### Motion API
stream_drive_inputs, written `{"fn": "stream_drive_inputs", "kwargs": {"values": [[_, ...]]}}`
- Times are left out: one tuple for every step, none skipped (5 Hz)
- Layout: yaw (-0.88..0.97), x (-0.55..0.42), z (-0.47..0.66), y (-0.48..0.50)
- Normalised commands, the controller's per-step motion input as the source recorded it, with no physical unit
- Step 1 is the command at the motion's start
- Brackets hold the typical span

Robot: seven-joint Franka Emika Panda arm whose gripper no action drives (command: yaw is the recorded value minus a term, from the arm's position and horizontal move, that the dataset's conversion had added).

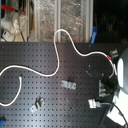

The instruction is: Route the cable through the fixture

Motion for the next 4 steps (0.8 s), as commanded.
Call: {"fn": "stream_drive_inputs", "kwargs": {"values": [[0.0, -0.035, 0.01, 0.011], [-0.07, 0.13, 0.07, 0.148], [-0.11, 0.359, 0.25, 0.307], [0.0, 0.408, 0.31, 0.301]]}}
